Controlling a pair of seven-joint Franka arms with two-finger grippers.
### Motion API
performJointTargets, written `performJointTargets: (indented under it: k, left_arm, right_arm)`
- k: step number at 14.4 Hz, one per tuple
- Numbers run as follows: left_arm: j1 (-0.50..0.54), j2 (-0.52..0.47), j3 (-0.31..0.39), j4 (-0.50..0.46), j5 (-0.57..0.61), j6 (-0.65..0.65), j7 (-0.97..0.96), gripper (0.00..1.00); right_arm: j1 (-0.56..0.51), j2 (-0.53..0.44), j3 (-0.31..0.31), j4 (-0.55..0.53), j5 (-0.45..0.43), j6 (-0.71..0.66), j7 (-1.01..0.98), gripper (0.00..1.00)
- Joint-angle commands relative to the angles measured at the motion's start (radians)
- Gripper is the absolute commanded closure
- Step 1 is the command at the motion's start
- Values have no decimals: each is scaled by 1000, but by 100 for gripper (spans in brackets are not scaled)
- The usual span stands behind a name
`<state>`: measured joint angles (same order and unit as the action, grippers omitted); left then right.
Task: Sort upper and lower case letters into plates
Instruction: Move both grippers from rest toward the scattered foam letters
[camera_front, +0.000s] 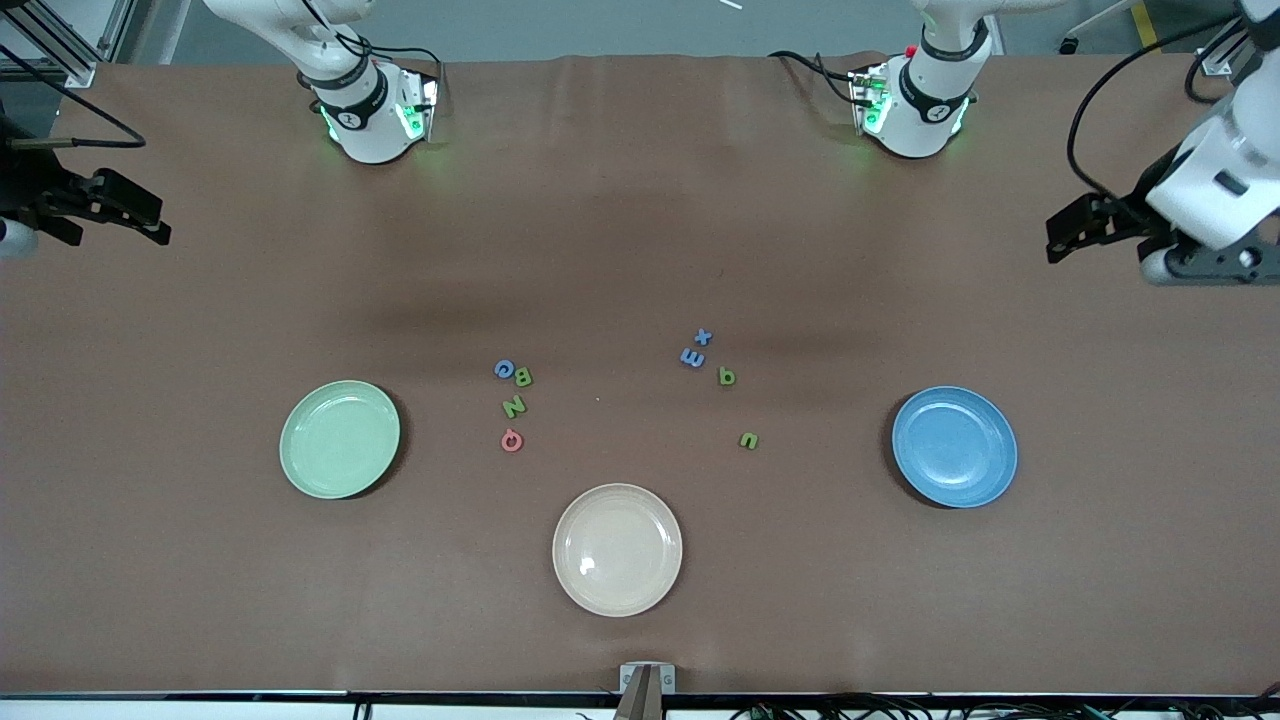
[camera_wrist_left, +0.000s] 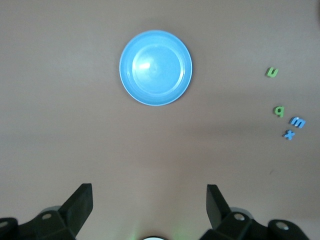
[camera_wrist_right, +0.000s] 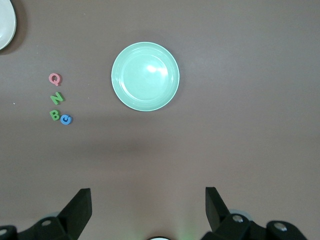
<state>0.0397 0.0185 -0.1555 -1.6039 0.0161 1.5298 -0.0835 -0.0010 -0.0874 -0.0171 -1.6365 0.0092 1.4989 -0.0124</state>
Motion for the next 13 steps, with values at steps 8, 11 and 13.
performJointTargets:
  k: [8, 11, 13]
  left_arm:
    - [-210, 357, -9, 75, 13, 287, 8, 0]
    - [-312, 474, -10, 76, 61, 445, 7, 2]
    - [-372, 552, -9, 70, 70, 530, 7, 7]
  right_arm:
    - [1, -26, -1, -31, 0, 20, -9, 0]
    - [3, -25, 0, -14, 2, 8, -6, 0]
    - [1, -3, -1, 0, 6, 7, 5, 0]
